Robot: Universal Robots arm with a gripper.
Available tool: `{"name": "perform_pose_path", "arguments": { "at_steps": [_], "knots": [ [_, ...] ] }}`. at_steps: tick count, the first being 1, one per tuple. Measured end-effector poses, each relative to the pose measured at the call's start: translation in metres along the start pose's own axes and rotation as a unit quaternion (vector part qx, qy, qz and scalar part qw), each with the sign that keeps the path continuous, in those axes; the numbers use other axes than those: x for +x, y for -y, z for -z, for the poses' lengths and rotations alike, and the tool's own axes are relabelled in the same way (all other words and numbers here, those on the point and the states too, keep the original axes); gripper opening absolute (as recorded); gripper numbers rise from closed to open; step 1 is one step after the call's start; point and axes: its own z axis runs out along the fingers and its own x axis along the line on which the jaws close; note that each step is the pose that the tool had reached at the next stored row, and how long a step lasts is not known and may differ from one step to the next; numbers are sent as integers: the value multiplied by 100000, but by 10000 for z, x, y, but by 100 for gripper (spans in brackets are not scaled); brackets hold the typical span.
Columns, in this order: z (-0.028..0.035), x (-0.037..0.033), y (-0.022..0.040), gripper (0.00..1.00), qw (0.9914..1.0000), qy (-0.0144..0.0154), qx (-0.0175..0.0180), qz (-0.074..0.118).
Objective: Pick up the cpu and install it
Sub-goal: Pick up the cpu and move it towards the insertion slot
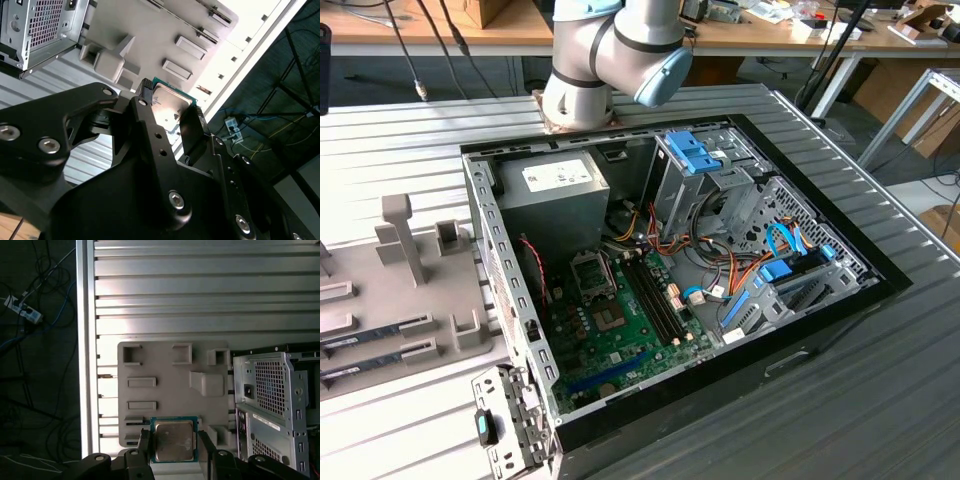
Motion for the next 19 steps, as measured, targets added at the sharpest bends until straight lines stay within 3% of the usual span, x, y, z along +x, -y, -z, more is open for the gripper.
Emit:
{"name": "perform_pose_path", "arguments": {
  "at_steps": [19],
  "knots": [
    [-10, -81, -2, 47, 100000, 2, -3, 2]
  ]
}}
